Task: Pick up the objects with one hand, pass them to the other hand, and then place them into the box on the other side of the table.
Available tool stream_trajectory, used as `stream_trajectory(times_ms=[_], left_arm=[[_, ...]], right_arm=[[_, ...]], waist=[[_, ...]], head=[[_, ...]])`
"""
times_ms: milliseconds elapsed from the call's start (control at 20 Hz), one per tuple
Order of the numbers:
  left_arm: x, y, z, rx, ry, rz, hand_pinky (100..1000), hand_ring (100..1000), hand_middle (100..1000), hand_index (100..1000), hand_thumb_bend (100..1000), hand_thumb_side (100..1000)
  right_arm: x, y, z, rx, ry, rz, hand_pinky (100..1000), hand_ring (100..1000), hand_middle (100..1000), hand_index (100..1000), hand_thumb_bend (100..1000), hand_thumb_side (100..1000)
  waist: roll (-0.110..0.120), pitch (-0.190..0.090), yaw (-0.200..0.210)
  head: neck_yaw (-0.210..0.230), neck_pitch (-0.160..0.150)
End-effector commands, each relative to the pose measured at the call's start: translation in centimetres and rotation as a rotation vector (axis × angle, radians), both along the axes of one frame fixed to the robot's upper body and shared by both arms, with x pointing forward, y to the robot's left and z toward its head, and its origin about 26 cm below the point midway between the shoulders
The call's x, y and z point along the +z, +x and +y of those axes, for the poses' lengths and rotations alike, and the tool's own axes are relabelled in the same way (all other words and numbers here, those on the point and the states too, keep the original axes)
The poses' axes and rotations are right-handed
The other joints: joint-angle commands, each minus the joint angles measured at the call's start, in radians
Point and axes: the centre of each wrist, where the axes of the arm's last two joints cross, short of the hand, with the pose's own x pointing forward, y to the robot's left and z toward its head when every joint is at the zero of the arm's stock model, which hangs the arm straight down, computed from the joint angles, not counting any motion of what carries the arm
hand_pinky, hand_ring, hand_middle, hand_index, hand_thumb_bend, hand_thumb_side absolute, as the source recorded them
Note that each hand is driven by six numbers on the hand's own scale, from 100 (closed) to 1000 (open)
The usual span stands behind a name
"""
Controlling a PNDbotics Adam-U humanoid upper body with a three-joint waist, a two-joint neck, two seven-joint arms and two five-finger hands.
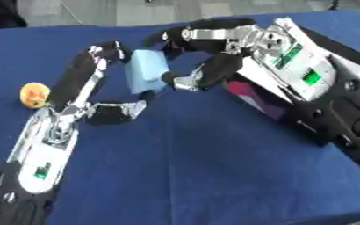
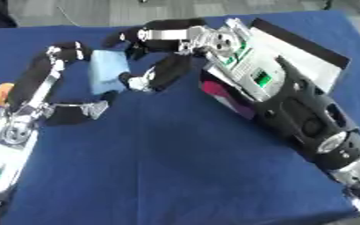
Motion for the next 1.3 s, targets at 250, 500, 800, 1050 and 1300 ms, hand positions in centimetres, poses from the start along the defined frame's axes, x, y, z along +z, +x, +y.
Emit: stream_trajectory(times_ms=[250,500,800,1050,1300], left_arm=[[1.2,-0.1,-0.4,-0.004,-0.025,-0.028,781,628,584,494,100,254],[1.2,-0.2,-0.6,-0.013,-0.042,-0.018,782,626,575,492,100,277],[1.5,-0.5,-0.9,-0.039,-0.061,-0.014,783,625,578,493,100,299],[1.7,-0.7,-1.2,-0.06,-0.066,-0.011,784,625,581,495,100,300],[1.7,-0.8,-1.4,-0.075,-0.063,-0.009,784,626,582,499,100,303]], right_arm=[[0.3,0.2,-0.2,-0.008,-0.018,-0.024,916,903,1000,984,100,348],[0.2,0.3,-0.2,-0.009,-0.024,-0.03,917,905,1000,986,100,347],[0.0,0.5,-0.2,-0.021,-0.028,-0.042,917,905,1000,985,100,364],[0.0,0.6,-0.2,-0.034,-0.008,-0.041,913,892,1000,970,100,376],[0.0,0.8,-0.5,-0.097,0.066,-0.018,906,823,883,807,100,356]], waist=[[-0.013,-0.003,0.001],[-0.014,-0.002,0.002],[-0.015,0.0,0.004],[-0.014,0.001,0.004],[-0.014,0.003,0.001]], head=[[-0.004,-0.004],[-0.006,-0.006],[-0.011,-0.006],[-0.012,-0.006],[-0.012,-0.005]])
